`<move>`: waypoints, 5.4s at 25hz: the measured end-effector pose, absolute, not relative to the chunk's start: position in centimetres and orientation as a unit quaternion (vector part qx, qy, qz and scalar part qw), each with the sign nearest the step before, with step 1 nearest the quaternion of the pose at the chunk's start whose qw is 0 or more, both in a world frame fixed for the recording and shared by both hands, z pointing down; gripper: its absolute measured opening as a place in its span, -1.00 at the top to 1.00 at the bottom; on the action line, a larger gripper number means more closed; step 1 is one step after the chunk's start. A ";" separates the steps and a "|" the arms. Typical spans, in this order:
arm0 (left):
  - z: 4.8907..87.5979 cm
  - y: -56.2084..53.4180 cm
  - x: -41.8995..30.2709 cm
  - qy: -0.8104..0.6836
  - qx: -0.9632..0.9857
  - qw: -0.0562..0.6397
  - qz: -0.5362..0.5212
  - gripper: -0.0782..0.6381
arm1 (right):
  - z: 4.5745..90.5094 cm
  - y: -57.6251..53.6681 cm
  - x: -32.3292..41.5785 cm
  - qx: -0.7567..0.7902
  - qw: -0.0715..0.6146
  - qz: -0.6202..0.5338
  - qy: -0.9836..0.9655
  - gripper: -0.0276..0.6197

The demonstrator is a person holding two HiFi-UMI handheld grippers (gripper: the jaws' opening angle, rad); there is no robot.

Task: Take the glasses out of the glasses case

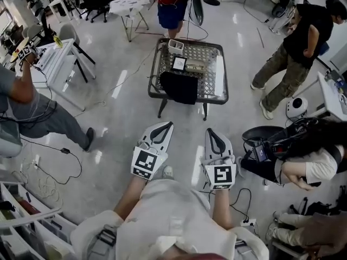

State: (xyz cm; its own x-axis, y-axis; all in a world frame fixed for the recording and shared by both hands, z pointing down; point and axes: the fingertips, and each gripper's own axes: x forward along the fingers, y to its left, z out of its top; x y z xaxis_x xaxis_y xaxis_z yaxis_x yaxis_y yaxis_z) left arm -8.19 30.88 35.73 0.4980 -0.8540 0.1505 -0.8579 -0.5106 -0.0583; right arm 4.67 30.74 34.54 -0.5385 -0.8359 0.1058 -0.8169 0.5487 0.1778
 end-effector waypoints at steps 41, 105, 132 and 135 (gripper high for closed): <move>36.8 8.7 -7.7 -0.551 0.828 0.037 0.090 0.75 | 36.4 6.8 5.3 0.421 0.077 -0.025 -0.903 0.90; 55.0 -21.6 -6.9 -0.405 0.889 0.122 0.176 0.74 | 55.7 -18.5 4.1 0.482 0.203 0.129 -0.843 0.89; 70.7 -26.7 -3.5 -0.348 0.854 0.150 0.356 0.66 | 67.0 -22.4 3.5 0.383 0.228 0.226 -0.866 0.89; 71.9 -27.0 -3.3 -0.334 0.854 0.148 0.371 0.64 | 68.0 -22.5 3.4 0.384 0.233 0.234 -0.862 0.89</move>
